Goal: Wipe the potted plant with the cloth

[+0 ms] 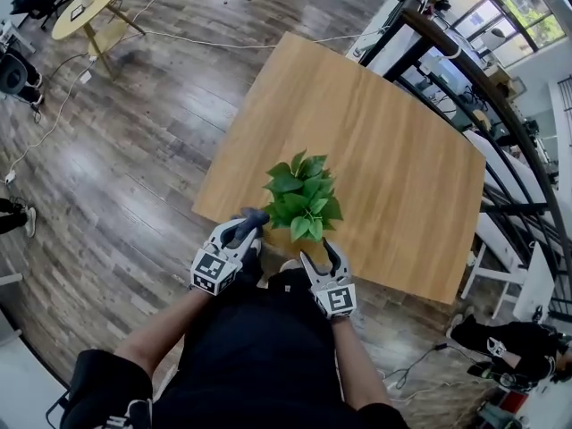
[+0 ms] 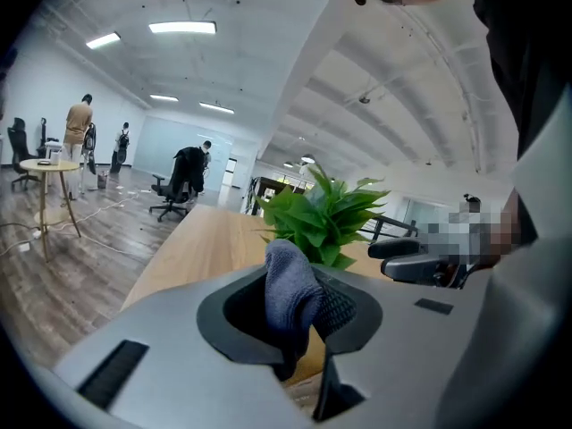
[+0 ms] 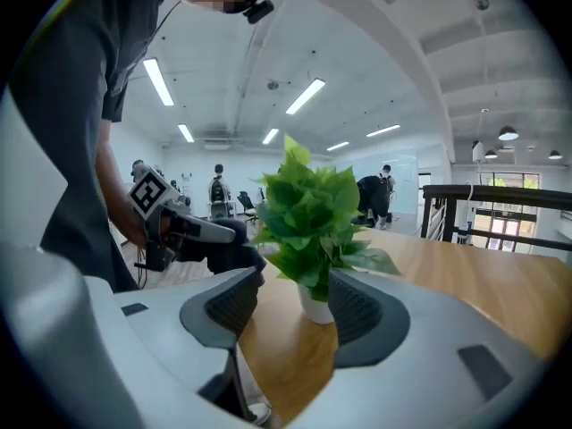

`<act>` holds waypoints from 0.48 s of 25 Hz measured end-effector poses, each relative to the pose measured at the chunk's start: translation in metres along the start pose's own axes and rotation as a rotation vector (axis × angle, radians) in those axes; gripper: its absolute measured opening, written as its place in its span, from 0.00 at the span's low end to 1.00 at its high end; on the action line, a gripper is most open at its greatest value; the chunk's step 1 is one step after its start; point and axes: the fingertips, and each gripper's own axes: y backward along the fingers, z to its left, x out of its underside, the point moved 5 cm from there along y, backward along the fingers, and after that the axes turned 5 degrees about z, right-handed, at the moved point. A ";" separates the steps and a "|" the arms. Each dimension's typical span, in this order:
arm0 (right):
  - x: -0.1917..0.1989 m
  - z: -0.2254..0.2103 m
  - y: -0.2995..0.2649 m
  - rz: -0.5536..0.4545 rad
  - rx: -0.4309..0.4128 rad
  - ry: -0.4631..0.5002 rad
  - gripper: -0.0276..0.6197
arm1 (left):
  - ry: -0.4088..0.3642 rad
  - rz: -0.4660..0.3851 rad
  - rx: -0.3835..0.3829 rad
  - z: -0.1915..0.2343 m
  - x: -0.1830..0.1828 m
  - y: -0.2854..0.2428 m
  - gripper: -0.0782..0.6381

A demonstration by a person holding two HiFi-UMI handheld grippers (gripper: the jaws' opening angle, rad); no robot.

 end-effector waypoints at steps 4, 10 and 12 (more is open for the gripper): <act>0.024 -0.027 -0.042 0.119 -0.051 -0.030 0.40 | 0.009 0.071 -0.012 0.020 0.008 -0.032 0.24; 0.048 -0.048 -0.080 0.196 -0.095 0.050 0.44 | 0.076 0.149 -0.052 0.032 0.019 -0.075 0.24; 0.048 -0.051 -0.087 0.202 -0.113 0.102 0.46 | 0.105 0.134 -0.052 0.031 0.016 -0.083 0.24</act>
